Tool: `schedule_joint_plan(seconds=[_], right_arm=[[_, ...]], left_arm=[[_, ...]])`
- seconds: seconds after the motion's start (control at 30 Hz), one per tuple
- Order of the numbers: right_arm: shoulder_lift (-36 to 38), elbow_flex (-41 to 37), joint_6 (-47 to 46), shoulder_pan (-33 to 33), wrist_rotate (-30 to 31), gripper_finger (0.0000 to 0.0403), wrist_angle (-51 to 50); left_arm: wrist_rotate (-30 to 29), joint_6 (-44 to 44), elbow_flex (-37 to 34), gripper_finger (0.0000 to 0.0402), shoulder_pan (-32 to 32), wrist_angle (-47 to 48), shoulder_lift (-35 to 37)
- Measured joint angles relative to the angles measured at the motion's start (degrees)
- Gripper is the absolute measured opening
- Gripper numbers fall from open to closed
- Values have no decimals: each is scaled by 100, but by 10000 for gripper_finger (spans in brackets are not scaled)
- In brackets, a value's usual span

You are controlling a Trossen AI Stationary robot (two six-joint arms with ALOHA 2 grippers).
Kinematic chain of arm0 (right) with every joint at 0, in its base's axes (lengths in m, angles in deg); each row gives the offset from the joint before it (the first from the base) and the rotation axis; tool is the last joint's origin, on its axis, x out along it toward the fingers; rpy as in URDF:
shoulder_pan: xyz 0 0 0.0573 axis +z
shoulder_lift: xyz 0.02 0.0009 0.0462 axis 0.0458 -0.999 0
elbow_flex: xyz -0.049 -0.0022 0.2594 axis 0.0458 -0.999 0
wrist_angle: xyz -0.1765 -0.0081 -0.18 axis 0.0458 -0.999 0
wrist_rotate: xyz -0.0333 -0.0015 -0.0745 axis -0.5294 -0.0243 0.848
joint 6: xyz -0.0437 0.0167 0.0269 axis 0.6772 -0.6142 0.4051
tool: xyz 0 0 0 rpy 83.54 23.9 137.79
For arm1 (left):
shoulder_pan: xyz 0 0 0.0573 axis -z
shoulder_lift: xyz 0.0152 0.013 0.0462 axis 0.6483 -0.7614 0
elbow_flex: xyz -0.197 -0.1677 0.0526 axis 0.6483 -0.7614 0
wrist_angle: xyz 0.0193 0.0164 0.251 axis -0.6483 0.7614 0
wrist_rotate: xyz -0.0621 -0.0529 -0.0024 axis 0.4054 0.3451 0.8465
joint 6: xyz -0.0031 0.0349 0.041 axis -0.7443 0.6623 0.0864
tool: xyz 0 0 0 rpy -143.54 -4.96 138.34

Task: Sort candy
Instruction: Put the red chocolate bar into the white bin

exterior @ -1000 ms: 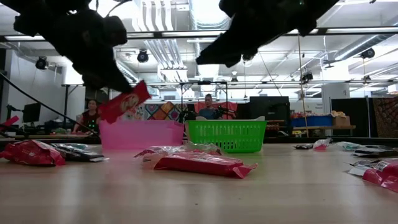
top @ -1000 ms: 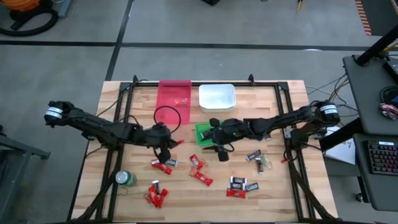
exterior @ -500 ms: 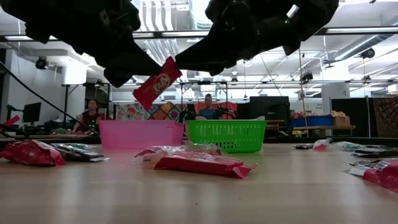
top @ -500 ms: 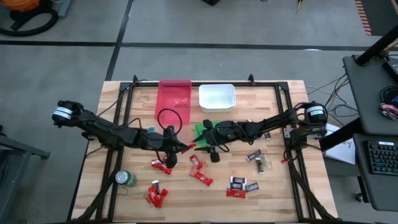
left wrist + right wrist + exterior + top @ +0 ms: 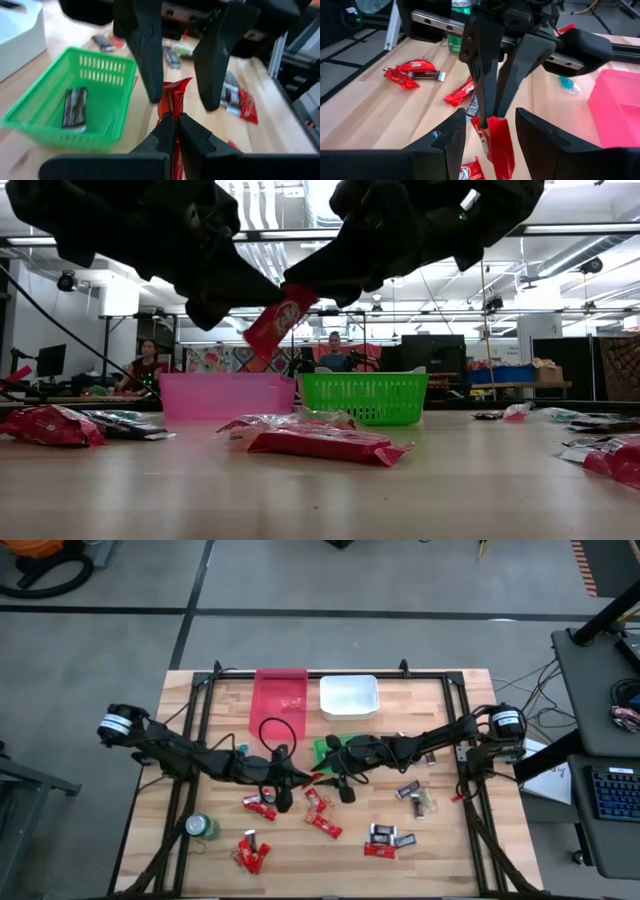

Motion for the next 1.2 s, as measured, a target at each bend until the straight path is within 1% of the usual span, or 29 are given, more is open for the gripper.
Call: schedule_joint_plan(seconds=[0.3,0.6,0.83,0.97,1.03,1.17,1.2], right_arm=[[0,-1,-22,0,-138,162,-34],[0,0,-66,0,-149,161,-67],[0,0,-58,-2,-149,147,-141],[0,-2,-47,-2,-145,122,-141],[0,0,-46,-4,-141,97,-143],[0,-2,34,-6,-145,33,-176],[0,0,57,-4,-149,27,-178]], left_arm=[[-2,29,0,0,0,-99,-18],[-12,29,0,0,0,-125,-18],[-13,46,0,0,0,-166,-18],[-8,46,0,0,2,-169,-18],[1,48,0,0,2,-169,-18],[13,59,0,0,5,-145,-16],[11,61,0,0,7,-141,-16]])
